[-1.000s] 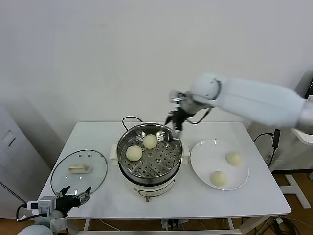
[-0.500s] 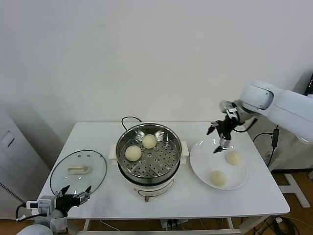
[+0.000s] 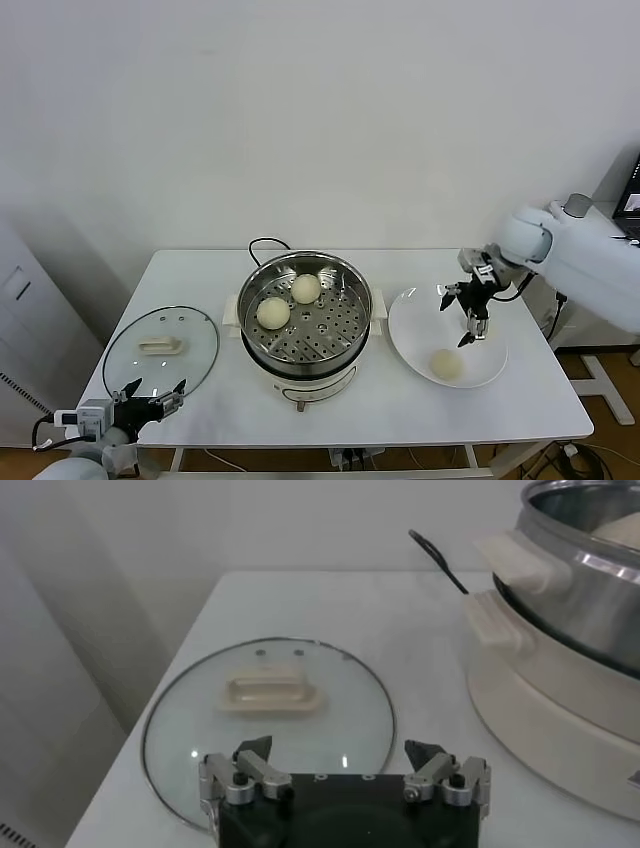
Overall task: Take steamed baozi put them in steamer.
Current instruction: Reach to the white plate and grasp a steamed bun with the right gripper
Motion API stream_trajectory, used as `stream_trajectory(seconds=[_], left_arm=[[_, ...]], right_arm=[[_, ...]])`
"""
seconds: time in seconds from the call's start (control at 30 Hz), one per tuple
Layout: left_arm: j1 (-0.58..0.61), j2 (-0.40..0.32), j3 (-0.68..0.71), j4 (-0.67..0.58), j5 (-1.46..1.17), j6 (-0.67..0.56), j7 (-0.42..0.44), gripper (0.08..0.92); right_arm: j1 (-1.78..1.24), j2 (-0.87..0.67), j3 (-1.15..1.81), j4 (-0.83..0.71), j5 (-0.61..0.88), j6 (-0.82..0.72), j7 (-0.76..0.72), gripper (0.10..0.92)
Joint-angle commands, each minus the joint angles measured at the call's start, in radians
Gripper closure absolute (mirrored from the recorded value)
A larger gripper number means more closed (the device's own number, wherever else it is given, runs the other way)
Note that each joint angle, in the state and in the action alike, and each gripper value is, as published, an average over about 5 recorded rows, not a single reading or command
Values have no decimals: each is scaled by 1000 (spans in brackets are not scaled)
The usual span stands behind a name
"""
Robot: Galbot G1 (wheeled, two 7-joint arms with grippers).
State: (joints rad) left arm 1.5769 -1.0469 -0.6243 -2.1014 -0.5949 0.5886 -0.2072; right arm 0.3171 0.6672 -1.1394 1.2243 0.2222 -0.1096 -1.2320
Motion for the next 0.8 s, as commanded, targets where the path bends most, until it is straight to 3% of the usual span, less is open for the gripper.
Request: stream_trajectory(seconds=[0.03, 0.8], left_arm=[[0, 2, 1, 3, 0, 0, 0, 177], [5, 0, 2, 6, 0, -3, 1, 177]], right_arm=[[-145, 16, 82, -41, -81, 33, -15, 203], [-267, 74, 201, -124, -194, 44, 0, 208]])
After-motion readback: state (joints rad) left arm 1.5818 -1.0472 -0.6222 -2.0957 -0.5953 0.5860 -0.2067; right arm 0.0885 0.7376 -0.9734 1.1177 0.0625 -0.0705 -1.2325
